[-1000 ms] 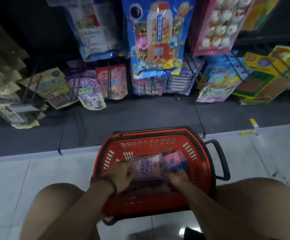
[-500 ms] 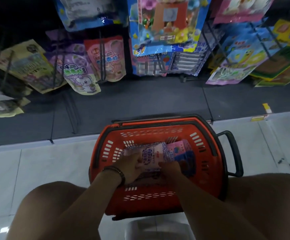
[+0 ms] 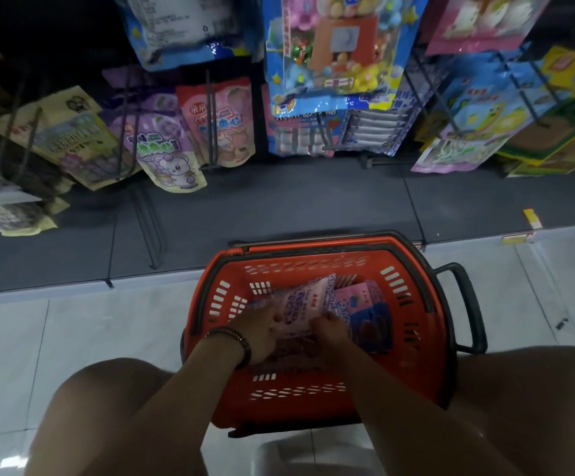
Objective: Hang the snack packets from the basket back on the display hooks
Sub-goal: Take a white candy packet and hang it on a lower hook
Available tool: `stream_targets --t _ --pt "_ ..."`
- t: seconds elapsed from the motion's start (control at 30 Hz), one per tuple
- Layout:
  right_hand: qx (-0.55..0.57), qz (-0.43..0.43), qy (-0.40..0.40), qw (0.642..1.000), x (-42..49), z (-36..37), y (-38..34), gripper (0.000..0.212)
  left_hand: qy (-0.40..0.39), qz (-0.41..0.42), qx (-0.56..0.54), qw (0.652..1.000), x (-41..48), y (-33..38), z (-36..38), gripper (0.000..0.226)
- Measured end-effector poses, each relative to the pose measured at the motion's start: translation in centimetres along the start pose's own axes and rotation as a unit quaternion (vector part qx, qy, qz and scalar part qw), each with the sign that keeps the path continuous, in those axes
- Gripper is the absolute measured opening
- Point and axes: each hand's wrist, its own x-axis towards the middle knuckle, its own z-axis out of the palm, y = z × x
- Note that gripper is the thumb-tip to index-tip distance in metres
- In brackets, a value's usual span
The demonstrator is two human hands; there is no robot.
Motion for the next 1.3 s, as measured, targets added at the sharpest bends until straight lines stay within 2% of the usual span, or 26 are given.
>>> stream_targets --t 0.13,0.2,0.3,0.43,0.5,0.57,0.67,0.77,0.87,0.93,1.0,1.1,1.2,1.23,1.3 --pt "-0.040 -0.090 0.001 0.995 -2.6 -1.6 -0.6 0.037 0.058 0.025 -0.048 0.997 -0.9 0.1 -0.5 0.044" --pt "-0.043 -0.136 -0.015 0.990 -4.2 -2.9 -1.4 0.039 0.097 0.012 -0.047 0.994 -1.5 0.1 -0.6 0.045" --pt "-0.002 -0.161 -0.017 0.987 -7.5 -4.6 -3.2 0.034 0.158 -0.015 -0.060 0.986 -2.4 -0.2 -0.6 0.066" --pt "0.030 -0.167 -0.095 0.981 -12.2 -7.0 -5.8 0.030 0.244 0.083 -0.120 0.959 -5.5 -0.1 -2.4 0.075" --pt "0.023 -0.212 -0.124 0.969 -14.6 -8.3 -7.4 0.029 0.239 0.116 -0.169 0.949 -7.8 0.1 -3.8 0.074" --pt "0.003 -0.254 -0.151 0.955 -17.0 -9.5 -8.8 0.030 0.192 0.148 -0.221 0.944 -10.3 0.9 -4.9 0.068" --pt "-0.009 -0.288 -0.194 0.938 -19.9 -10.7 -10.0 0.030 0.145 0.228 -0.324 0.907 -13.0 2.3 -4.4 0.048" --pt "0.029 -0.320 -0.199 0.926 -21.5 -11.2 -9.7 0.026 0.205 0.227 -0.360 0.881 -14.5 2.9 -2.2 0.039" --pt "0.044 -0.346 -0.197 0.916 -22.2 -11.7 -8.0 0.035 0.291 0.221 -0.428 0.827 -15.2 2.8 0.7 0.033" --pt "0.006 -0.352 -0.223 0.909 -22.1 -11.6 -5.6 0.043 0.306 0.215 -0.493 0.786 -15.6 3.1 2.1 0.031" --pt "0.002 -0.356 -0.241 0.903 -22.1 -10.9 -3.0 0.042 0.307 0.205 -0.524 0.768 -15.9 3.5 2.9 0.035" --pt "0.032 -0.372 -0.221 0.901 -22.0 -9.6 -1.5 0.033 0.331 0.171 -0.525 0.765 -16.0 4.3 4.0 0.042" --pt "0.041 -0.394 -0.179 0.900 -21.8 -8.6 -1.7 0.022 0.432 0.116 -0.476 0.757 -16.3 4.6 4.5 0.073" --pt "0.048 -0.402 -0.160 0.900 -21.7 -8.5 -1.6 0.020 0.466 0.098 -0.420 0.772 -16.3 4.6 4.7 0.081" --pt "0.048 -0.430 -0.132 0.892 -21.5 -8.2 -1.3 0.020 0.485 0.111 -0.323 0.805 -15.8 4.6 5.3 0.069"
